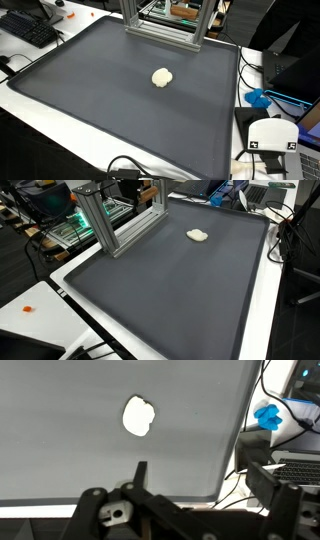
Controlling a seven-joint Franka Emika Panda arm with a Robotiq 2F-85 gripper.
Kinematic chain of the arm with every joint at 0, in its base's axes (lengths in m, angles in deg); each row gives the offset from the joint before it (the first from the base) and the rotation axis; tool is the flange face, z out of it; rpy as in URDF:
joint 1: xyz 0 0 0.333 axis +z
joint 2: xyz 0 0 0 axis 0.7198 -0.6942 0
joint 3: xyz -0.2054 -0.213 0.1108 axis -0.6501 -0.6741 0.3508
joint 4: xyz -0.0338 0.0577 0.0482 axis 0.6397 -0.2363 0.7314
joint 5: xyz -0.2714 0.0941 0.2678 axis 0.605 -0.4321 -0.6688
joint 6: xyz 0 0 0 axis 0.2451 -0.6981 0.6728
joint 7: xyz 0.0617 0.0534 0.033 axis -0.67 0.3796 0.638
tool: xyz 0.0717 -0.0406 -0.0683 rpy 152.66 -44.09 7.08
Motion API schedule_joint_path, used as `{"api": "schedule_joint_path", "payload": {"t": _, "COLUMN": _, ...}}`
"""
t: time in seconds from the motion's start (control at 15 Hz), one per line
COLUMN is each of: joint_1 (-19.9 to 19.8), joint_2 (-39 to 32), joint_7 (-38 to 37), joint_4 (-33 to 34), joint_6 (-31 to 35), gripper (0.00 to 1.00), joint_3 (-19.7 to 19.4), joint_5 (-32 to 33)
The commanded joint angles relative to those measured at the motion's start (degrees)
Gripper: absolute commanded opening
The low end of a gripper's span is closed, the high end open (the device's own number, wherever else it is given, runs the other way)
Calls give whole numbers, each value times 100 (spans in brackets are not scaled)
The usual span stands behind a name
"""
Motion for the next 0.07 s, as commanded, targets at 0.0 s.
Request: {"api": "schedule_joint_path", "payload": {"t": 0.0, "joint_1": 22, "joint_2": 2, "joint_7": -4, "joint_4": 10, "joint_6": -10, "gripper": 100, "joint_3": -19, "joint_5": 7}}
